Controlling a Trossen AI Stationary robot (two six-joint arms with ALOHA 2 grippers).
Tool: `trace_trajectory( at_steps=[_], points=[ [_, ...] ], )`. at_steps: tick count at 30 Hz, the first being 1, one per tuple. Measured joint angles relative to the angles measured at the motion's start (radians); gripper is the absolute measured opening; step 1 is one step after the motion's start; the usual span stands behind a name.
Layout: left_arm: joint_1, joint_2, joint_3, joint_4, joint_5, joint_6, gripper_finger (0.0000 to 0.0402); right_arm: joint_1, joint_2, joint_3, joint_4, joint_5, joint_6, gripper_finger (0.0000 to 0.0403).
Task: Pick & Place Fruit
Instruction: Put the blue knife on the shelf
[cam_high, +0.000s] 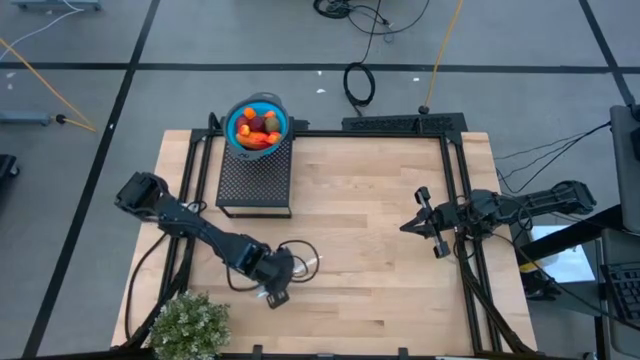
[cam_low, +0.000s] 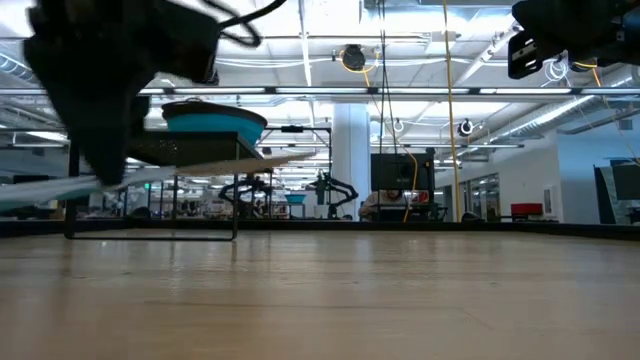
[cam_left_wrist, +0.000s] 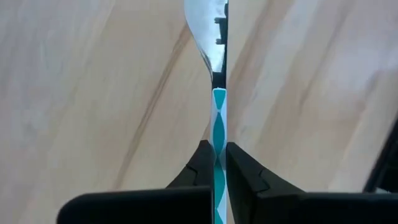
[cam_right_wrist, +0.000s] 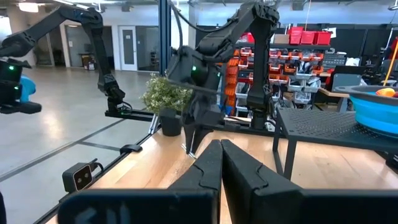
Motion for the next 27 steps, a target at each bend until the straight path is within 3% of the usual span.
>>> trace_trajectory(
  at_steps=[9, 17, 22, 27],
  points=[
    [0.083, -0.001, 0.134, -0.045, 0.018, 0.282, 0.0026, 0.000, 0.000, 0.000, 0.000, 0.000, 0.000, 0.0000],
    [0.167, -0.003, 0.337, -0.306, 0.026, 0.471, 0.0009, 0.000, 0.000, 0.000, 0.000, 0.000, 0.000, 0.0000],
    [0.211, -0.003, 0.474, -0.488, -0.027, 0.541, 0.0022, 0.000, 0.000, 0.000, 0.000, 0.000, 0.000, 0.0000],
    [0.251, -0.003, 0.593, -0.670, -0.083, 0.585, 0.0011, 0.000, 0.000, 0.000, 0.000, -0.001, 0.000, 0.0000]
  ],
)
